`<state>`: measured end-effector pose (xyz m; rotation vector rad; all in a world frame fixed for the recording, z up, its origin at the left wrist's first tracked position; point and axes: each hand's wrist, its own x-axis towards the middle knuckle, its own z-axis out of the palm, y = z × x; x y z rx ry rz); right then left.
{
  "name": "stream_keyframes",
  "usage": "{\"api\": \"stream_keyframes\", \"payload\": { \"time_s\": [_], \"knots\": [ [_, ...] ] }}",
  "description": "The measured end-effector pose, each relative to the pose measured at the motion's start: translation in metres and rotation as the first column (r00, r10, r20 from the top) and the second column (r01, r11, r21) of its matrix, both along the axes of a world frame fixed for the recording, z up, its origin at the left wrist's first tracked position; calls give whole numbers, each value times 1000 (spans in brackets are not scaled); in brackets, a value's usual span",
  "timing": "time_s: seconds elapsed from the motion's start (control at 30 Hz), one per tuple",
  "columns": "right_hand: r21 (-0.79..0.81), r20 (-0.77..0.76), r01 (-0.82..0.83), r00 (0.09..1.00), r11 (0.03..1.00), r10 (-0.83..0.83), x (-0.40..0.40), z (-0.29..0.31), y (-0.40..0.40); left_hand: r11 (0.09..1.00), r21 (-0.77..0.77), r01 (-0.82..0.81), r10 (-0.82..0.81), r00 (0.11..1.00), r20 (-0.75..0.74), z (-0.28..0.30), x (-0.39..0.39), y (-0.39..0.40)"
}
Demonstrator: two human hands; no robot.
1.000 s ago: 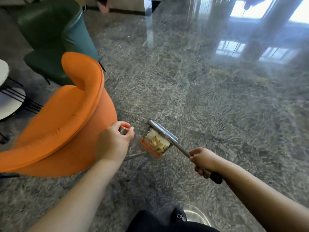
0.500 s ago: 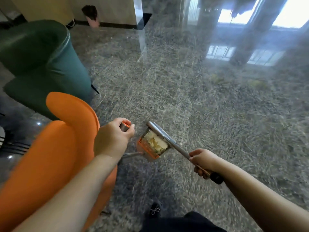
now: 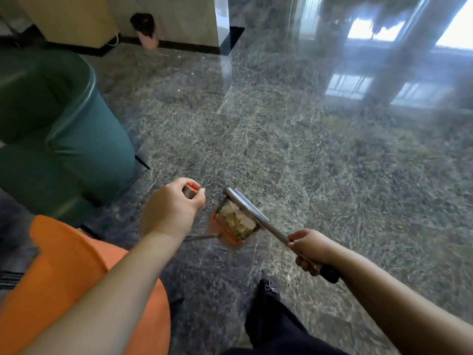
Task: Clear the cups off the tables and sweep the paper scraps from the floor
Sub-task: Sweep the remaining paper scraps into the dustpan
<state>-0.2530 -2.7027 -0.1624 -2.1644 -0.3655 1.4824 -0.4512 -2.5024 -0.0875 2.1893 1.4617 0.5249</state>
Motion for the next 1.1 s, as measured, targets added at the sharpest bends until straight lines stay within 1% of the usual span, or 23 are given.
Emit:
{"api": "stream_keyframes", "payload": {
  "time_s": [0.07, 0.3, 0.43, 0.6, 0.67, 0.8, 0.9, 1.03, 1.1],
  "knots": [
    [-13, 1, -21, 1000, 1000, 21, 31, 4, 39, 1000, 0, -20, 20, 1000, -23, 4, 29, 33],
    [-19, 2, -153, 988, 988, 153, 118, 19, 180, 993, -35, -114, 115, 993, 9, 16, 95, 158],
    [-22, -31, -148, 989, 989, 147, 148, 15, 268, 985, -70, -159, 162, 986, 31, 13, 119, 245],
    [-3, -17, -162, 987, 987, 162, 183, 9, 390, 990, -36, -133, 134, 991, 21, 6, 155, 369],
    [2, -31, -119, 992, 993, 119, 192, 11, 433, 991, -19, -131, 131, 991, -13, 8, 168, 415],
    [23, -64, -78, 995, 997, 80, 218, 19, 517, 992, 10, -126, 127, 992, -19, 18, 196, 501],
    [43, -58, -100, 993, 994, 102, 243, 23, 577, 992, 14, -123, 123, 992, -18, 21, 220, 564],
    [51, -20, -159, 987, 986, 160, 287, 19, 664, 986, 27, -166, 167, 986, -21, 20, 261, 648],
    [48, -29, -154, 987, 987, 155, 313, 16, 713, 982, 31, -185, 186, 982, -24, 17, 283, 689]
  ]
}}
